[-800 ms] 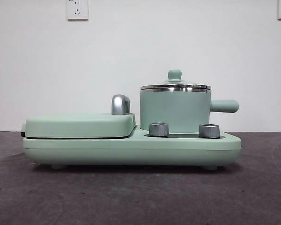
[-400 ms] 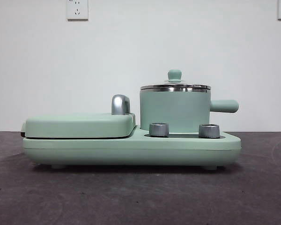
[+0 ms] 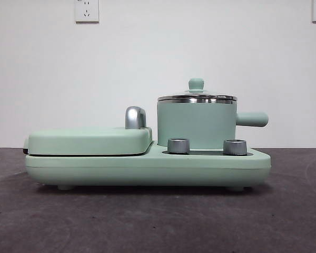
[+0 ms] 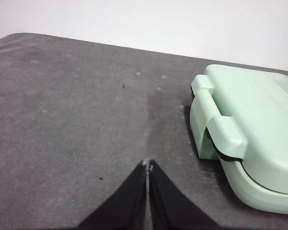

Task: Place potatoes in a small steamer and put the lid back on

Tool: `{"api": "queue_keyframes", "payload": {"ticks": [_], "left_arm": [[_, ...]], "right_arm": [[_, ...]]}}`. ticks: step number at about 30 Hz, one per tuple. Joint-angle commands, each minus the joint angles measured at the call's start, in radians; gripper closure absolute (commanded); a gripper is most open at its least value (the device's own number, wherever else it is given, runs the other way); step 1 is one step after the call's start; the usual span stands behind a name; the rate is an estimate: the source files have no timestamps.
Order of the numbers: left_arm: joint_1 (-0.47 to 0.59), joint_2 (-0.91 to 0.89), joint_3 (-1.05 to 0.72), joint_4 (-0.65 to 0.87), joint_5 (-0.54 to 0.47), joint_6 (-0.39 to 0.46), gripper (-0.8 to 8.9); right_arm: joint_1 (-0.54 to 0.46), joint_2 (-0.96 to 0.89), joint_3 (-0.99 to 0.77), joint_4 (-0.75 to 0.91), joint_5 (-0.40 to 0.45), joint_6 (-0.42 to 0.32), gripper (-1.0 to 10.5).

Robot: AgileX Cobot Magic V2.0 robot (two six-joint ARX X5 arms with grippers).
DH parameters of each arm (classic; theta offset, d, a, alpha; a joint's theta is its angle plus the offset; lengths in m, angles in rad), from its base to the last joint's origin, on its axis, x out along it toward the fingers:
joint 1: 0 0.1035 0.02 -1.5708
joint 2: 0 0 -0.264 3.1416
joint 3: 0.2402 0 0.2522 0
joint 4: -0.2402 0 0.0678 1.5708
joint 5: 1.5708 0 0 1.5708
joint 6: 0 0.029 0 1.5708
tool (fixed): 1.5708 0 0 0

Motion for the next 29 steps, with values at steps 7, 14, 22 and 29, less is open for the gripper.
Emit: {"api": "queue_keyframes", "payload": {"ticks": [7, 14, 22, 29], "left_arm": [[0.0, -0.001, -0.019, 0.015, 0.0, 0.006, 8.08], [0.0, -0.001, -0.019, 0.015, 0.0, 0.006, 8.08], [0.0, -0.001, -0.019, 0.015, 0.0, 0.006, 8.08], [0.0, -0.001, -0.019, 0.016, 0.0, 0.006, 8.08]], "right_arm": [[-0.161, -0.251, -0.473, 0.299, 0.277, -0.034, 9.3], [-0.167, -0.372, -0.716, 0.34, 0.349, -0.048, 9.3], [-0.166, -0.438, -0.837, 0.397, 0.338, -0.077, 9.3], [-0.165, -0.438, -0.877, 0.493, 0.308, -0.088, 9.3]]}}
